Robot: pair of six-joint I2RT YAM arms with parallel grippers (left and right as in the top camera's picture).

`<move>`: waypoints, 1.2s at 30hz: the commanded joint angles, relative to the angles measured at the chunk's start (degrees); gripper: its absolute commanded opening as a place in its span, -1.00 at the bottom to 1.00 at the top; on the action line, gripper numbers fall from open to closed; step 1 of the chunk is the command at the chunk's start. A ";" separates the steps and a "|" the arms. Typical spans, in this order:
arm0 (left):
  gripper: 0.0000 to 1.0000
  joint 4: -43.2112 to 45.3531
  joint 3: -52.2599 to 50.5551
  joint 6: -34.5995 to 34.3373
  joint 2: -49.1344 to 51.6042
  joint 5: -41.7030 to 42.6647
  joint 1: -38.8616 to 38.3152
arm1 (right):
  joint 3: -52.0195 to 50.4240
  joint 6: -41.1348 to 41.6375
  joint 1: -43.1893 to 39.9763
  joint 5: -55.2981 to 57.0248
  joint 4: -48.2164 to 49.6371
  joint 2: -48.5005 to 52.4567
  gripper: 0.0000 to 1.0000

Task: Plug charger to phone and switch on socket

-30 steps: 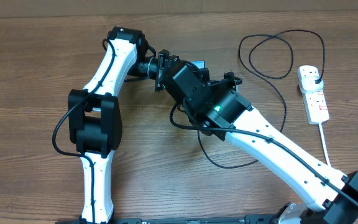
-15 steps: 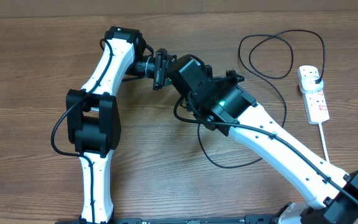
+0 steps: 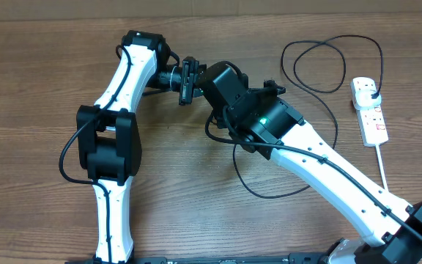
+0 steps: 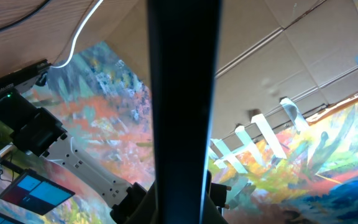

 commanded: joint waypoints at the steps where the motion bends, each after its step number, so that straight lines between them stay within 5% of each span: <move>1: -0.92 -0.15 0.66 -0.33 -0.24 1.62 -0.63 | 1.84 3.54 0.09 1.01 0.15 -2.01 -0.17; 6: -0.92 8.04 0.66 -0.09 -0.24 0.61 -0.50 | 1.84 -14.40 -1.68 1.22 0.33 -3.65 0.23; 8: -0.92 17.57 0.66 1.53 -0.24 -8.39 0.02 | 1.84 -31.12 -4.59 0.76 -0.24 -6.32 0.51; 11: -0.91 19.58 0.66 12.11 -0.26 -23.02 1.38 | 1.84 -62.69 -11.80 -14.03 -1.42 -9.16 0.55; 14: -0.91 19.17 0.68 17.44 -0.39 -25.49 1.60 | 1.79 -78.07 -16.85 -23.91 -6.47 -8.39 0.91; 16: -0.92 19.26 0.70 20.17 -1.31 -26.80 1.60 | 1.75 -78.44 -18.91 -22.99 -9.88 -7.65 0.91; 21: -0.91 20.65 0.74 18.69 -8.50 -45.55 1.53 | -0.52 -79.71 -19.58 -22.40 -11.52 -1.14 0.87; 25: -0.91 21.03 0.74 4.55 -17.73 -72.87 1.11 | 3.21 -84.52 -21.92 -32.98 -15.76 11.50 0.86; 29: -0.92 19.74 0.72 4.70 -19.34 -74.73 1.11 | 4.44 -82.36 -24.55 -31.21 -14.88 20.04 0.79; 36: -0.92 18.67 -0.31 5.90 -18.69 -74.73 1.11 | 4.35 -79.67 -25.20 -25.68 -7.76 26.12 0.29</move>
